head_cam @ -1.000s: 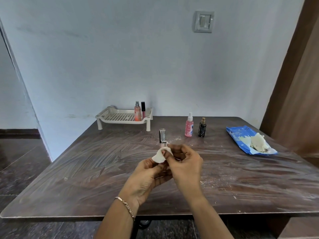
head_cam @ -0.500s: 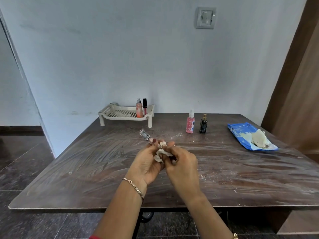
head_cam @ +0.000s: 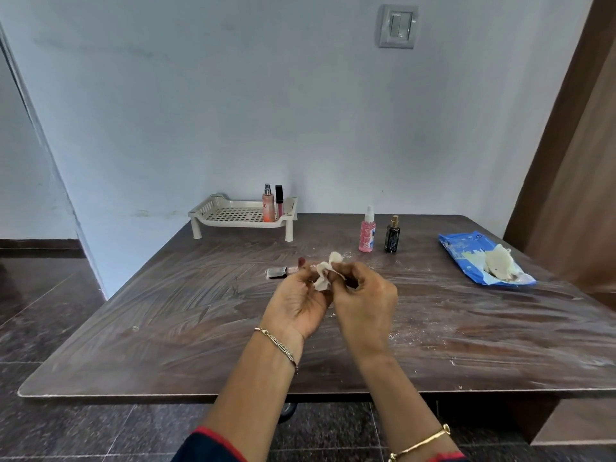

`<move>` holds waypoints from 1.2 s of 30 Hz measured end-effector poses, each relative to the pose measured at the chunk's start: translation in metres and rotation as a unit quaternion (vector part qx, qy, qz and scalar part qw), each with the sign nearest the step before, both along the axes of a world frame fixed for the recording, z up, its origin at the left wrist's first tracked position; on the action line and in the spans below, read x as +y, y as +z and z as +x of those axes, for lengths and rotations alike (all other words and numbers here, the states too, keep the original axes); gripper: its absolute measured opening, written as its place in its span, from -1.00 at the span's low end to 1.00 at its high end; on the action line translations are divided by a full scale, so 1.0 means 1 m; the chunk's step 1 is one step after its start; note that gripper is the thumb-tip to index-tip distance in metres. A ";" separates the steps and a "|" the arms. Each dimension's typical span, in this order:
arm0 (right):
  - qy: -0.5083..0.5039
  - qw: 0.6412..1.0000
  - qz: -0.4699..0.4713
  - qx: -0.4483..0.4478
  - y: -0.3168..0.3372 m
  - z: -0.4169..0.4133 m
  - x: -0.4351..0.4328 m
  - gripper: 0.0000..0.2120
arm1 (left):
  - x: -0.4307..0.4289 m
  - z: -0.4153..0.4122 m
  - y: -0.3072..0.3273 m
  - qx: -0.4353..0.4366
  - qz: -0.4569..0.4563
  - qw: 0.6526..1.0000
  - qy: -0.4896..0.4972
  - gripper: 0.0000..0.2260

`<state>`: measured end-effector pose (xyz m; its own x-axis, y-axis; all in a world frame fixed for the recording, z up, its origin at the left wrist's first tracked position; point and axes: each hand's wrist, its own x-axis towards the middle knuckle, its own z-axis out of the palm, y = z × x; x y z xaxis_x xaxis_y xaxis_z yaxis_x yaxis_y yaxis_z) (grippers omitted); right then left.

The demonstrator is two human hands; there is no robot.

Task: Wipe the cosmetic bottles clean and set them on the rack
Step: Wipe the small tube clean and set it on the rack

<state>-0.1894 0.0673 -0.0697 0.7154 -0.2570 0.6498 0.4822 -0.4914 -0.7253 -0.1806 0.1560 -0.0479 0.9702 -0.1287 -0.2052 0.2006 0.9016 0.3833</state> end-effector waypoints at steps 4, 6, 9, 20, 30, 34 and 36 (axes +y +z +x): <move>-0.013 0.995 0.025 0.095 0.014 0.005 -0.009 -0.92 | -0.006 0.005 -0.006 -0.019 0.026 0.999 0.021 -0.66; 0.027 0.988 0.074 0.130 0.020 0.009 -0.013 -0.87 | -0.005 0.006 -0.008 -0.027 0.072 0.997 0.005 -0.70; 0.077 0.971 0.150 0.171 0.021 0.015 -0.017 -0.84 | 0.000 0.011 -0.008 -0.022 0.115 0.993 0.012 -0.71; 0.244 0.856 0.360 0.280 0.034 0.035 -0.003 -0.88 | 0.056 0.058 0.027 -0.036 0.352 0.928 0.121 -0.94; 0.254 0.862 0.316 0.304 0.044 0.114 0.038 -0.89 | 0.128 0.142 0.045 -0.033 0.634 0.731 0.252 -0.96; 0.251 0.874 0.276 0.311 0.040 0.150 0.050 -0.90 | 0.154 0.182 0.043 -0.013 0.719 0.639 0.274 -0.86; 0.246 0.878 0.262 0.316 0.039 0.167 0.054 -0.90 | 0.165 0.203 0.039 -0.003 0.740 0.620 0.259 -0.85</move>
<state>-0.0224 0.1210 -0.0311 0.9987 0.0394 -0.0314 -0.0368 0.1442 -0.9889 0.0222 0.3208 -0.0089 0.8042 0.5255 0.2777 0.0254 -0.4972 0.8673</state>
